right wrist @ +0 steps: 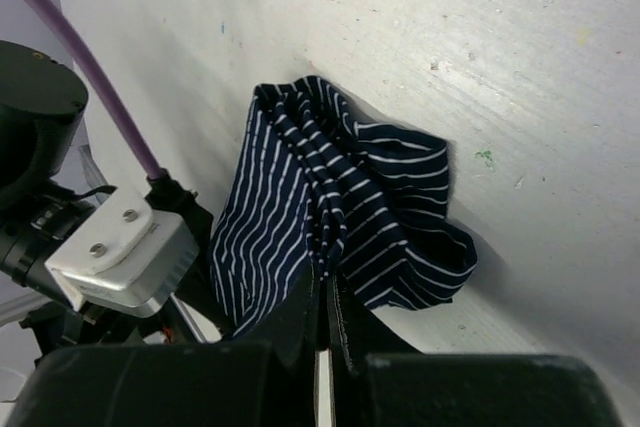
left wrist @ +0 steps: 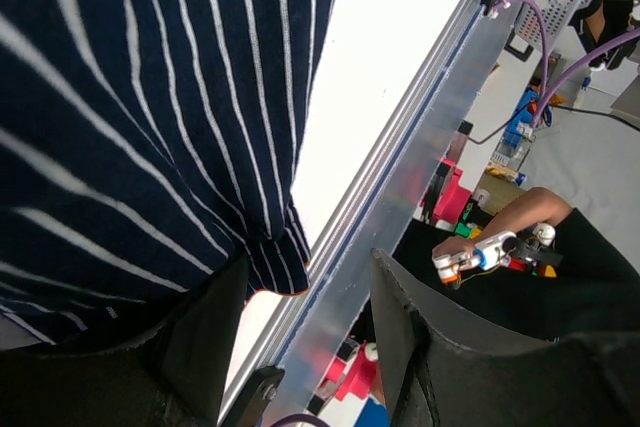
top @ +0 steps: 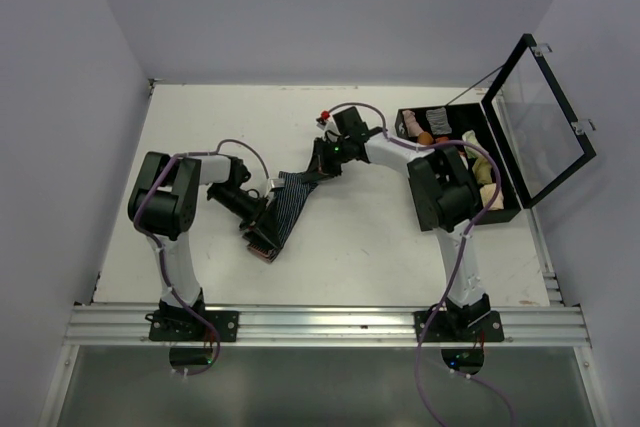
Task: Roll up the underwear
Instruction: Fold the underwear, then roll the underwear
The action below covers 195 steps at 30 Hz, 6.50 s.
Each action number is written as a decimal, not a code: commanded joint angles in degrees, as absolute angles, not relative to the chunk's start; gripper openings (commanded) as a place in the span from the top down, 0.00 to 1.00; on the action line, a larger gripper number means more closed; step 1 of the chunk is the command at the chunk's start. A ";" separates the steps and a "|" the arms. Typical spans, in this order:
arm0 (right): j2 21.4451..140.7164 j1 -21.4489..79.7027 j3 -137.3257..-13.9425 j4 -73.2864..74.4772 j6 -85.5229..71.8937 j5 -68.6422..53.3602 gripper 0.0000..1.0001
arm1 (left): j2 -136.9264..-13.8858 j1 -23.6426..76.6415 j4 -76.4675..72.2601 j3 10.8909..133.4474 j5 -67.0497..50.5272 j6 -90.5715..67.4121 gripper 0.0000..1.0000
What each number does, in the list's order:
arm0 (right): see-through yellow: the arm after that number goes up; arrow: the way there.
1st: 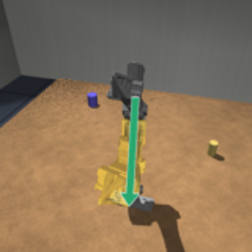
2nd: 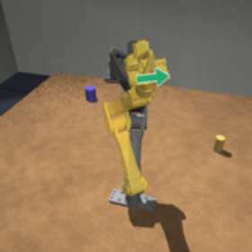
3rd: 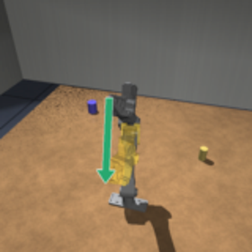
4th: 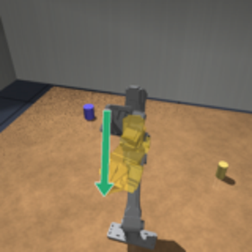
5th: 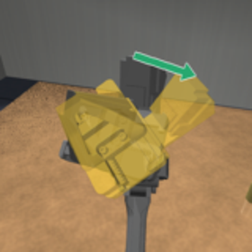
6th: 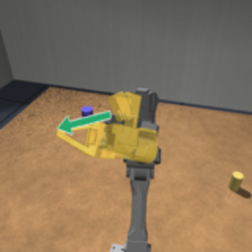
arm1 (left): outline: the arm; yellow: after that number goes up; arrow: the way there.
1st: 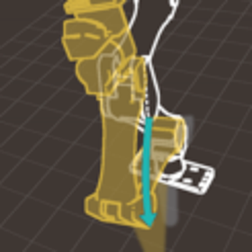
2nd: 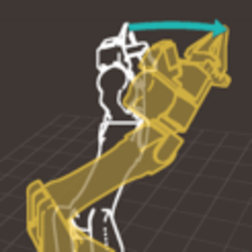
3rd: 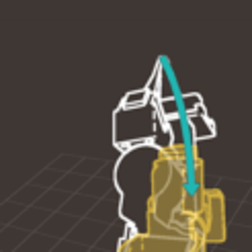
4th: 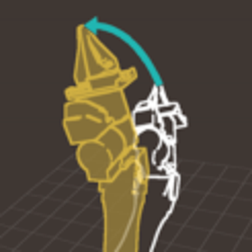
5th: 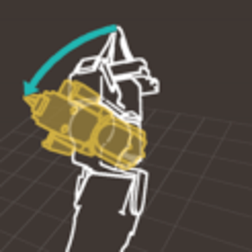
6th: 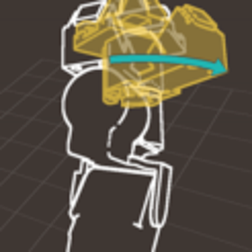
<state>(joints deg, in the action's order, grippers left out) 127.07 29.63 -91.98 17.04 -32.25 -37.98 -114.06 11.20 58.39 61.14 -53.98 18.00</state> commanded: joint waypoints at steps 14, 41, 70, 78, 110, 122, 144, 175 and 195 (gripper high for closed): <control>134.91 29.18 -98.61 16.34 -27.77 -35.07 1.00 | -112.24 11.60 50.80 58.62 -46.32 29.26 0.37; 125.06 31.90 -107.40 15.21 -19.24 -43.42 0.68 | -85.60 10.63 47.11 57.66 -35.79 28.74 0.62; 145.54 34.10 -111.61 5.36 -29.01 -33.12 0.74 | -97.21 18.37 41.40 53.70 -24.08 24.46 0.73; 141.51 33.05 -114.16 -11.06 -30.67 -52.19 0.63 | -87.82 17.75 34.72 63.53 -30.41 18.21 0.49; 141.23 33.67 -102.34 -0.99 -32.27 -54.66 0.61 | -75.94 1.41 23.64 57.13 -43.24 14.32 0.26; 127.98 35.67 -93.82 -15.44 -45.99 -58.71 0.60 | -79.89 1.32 18.02 59.06 -46.32 7.66 0.28; 133.51 40.52 -81.73 -19.18 -50.47 -53.96 0.63 | -75.94 0.97 19.51 54.23 -42.36 13.79 0.27; 132.48 37.18 -94.92 -15.22 -44.85 -55.37 0.59 | -68.12 3.86 31.21 42.65 -42.28 56.31 0.39; 133.41 39.37 -80.42 -4.58 -36.39 -56.52 0.69 | -67.75 25.66 8.45 26.37 -28.48 66.18 0.35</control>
<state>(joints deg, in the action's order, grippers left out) 132.68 39.16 -80.01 -9.39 -41.06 -56.88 -66.26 24.27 15.05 27.24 -29.43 63.59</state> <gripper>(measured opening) 0.312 0.649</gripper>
